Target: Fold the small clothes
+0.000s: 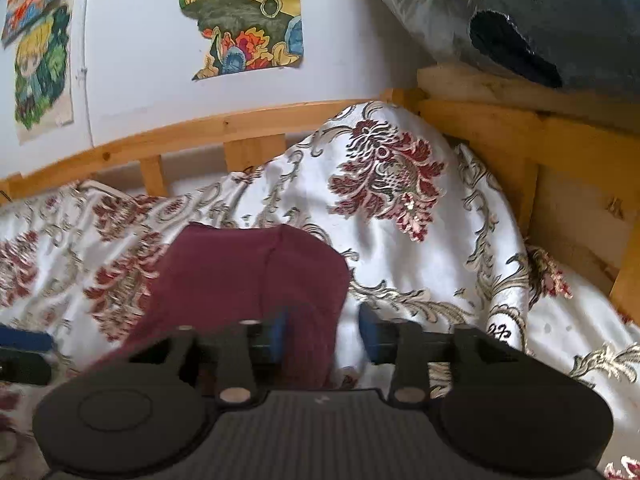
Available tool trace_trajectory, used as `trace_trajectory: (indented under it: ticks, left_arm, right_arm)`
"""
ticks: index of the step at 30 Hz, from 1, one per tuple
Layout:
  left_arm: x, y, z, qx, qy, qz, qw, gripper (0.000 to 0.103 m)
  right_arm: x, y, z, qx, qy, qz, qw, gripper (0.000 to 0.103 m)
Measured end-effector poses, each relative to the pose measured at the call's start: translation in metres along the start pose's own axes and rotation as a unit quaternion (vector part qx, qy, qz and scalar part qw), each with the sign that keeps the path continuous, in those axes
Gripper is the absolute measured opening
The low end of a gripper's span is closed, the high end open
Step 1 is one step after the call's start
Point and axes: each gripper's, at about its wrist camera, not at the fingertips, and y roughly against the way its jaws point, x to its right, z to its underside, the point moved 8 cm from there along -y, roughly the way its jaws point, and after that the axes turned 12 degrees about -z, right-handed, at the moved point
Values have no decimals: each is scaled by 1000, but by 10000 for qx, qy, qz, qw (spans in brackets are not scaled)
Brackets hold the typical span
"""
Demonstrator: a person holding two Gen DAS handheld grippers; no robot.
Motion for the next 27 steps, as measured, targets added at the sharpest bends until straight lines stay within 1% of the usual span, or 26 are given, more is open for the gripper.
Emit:
trace_trajectory:
  ticks: [1, 3, 5, 6, 7, 8, 9, 10, 11, 12, 14, 15, 17, 20, 24, 27]
  left_arm:
    - [-7, -8, 0, -176, 225, -26, 9996, 96]
    - [-17, -21, 4, -488, 541, -90, 9973, 96]
    - [-23, -32, 12, -779, 686, -108, 9945, 93]
    - [-25, -36, 17, -903, 711, -90, 9933, 92]
    - [-26, -37, 21, -949, 729, -44, 9928, 91]
    - [-26, -38, 24, -961, 736, 33, 9926, 87]
    - [-25, -39, 26, -964, 711, 93, 9928, 81]
    - [-24, -39, 27, -969, 647, 154, 9931, 77]
    - [-21, -39, 28, -970, 544, 202, 9936, 70]
    - [-19, -38, 29, -961, 418, 236, 9942, 64]
    - [-12, -34, 32, -889, 124, 192, 9958, 62]
    - [-9, -33, 35, -839, -37, 153, 9964, 62]
    - [-5, -34, 38, -758, -209, 98, 9969, 61]
    - [-7, -33, 42, -723, -218, 120, 9971, 62]
    - [-10, -34, 39, -790, -122, 229, 9965, 63]
    - [-6, -34, 41, -687, -319, 181, 9970, 63]
  right_arm:
    - [-1, 2, -1, -55, -79, -81, 9999, 55]
    - [-4, 5, 1, -227, -236, -255, 9991, 66]
    - [-9, 6, 6, -368, -319, -388, 9981, 69]
    - [-12, 7, 11, -451, -329, -440, 9975, 69]
    - [-15, 7, 17, -513, -304, -449, 9972, 69]
    - [-18, 7, 23, -539, -266, -401, 9974, 66]
    - [-19, 6, 30, -566, -239, -355, 9975, 57]
    - [-21, 5, 37, -604, -235, -356, 9973, 51]
    - [-22, 4, 45, -647, -273, -366, 9969, 42]
    - [-23, 3, 52, -693, -342, -380, 9963, 35]
    - [-23, 2, 63, -840, -437, -401, 9947, 31]
    - [-24, 2, 66, -887, -408, -396, 9944, 30]
    - [-24, 2, 69, -961, -306, -373, 9942, 29]
    - [-22, -1, 74, -1009, -309, -416, 9935, 30]
    - [-12, -3, 79, -953, -633, -618, 9915, 33]
    - [-12, -3, 80, -948, -599, -622, 9917, 33]
